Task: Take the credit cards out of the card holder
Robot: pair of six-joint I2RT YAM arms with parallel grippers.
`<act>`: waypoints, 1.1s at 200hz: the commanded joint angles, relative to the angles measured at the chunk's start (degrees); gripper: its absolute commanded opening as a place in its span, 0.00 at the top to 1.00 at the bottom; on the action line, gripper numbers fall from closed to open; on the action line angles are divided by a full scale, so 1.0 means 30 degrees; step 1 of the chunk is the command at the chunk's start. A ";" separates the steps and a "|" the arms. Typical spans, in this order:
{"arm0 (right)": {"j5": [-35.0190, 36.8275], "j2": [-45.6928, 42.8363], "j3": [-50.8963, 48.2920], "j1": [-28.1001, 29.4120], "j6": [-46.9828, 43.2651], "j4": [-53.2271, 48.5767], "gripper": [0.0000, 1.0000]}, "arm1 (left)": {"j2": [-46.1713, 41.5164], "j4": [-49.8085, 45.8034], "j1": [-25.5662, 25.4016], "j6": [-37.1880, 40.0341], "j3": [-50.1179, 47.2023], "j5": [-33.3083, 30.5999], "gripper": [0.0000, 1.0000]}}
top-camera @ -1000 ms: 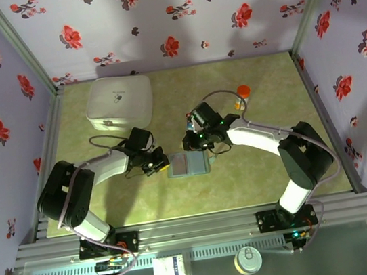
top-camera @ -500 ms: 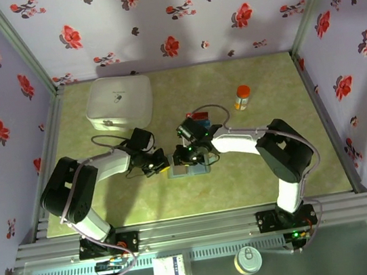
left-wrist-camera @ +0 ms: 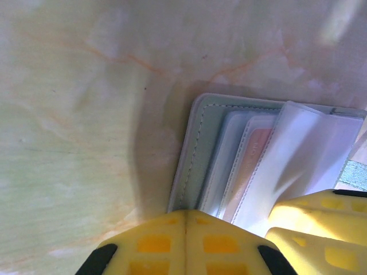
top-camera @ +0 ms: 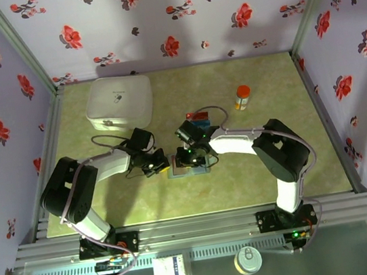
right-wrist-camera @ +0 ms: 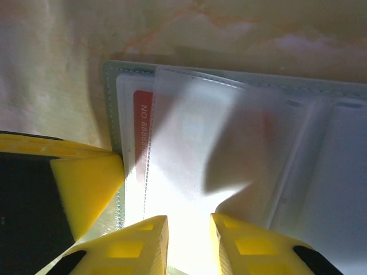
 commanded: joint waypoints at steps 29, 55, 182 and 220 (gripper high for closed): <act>0.0849 -0.1126 -0.0718 -0.0204 -0.0013 -0.0779 0.73 | -0.0239 -0.0822 -0.0024 0.0320 -0.0373 -0.0371 1.00; 0.0546 -0.1287 -0.1159 -0.0391 -0.0201 -0.0458 0.75 | -0.0328 -0.0826 -0.0030 0.0286 -0.0283 -0.0458 1.00; -0.1011 -0.1355 -0.0733 -0.0580 0.0221 0.1219 0.84 | -0.0202 -0.1258 0.0027 0.0568 0.0184 -0.0461 1.00; -0.1092 -0.0409 -0.0542 -0.0594 0.0333 0.1371 0.85 | -0.0349 -0.1309 0.0115 0.0598 0.0127 -0.0461 1.00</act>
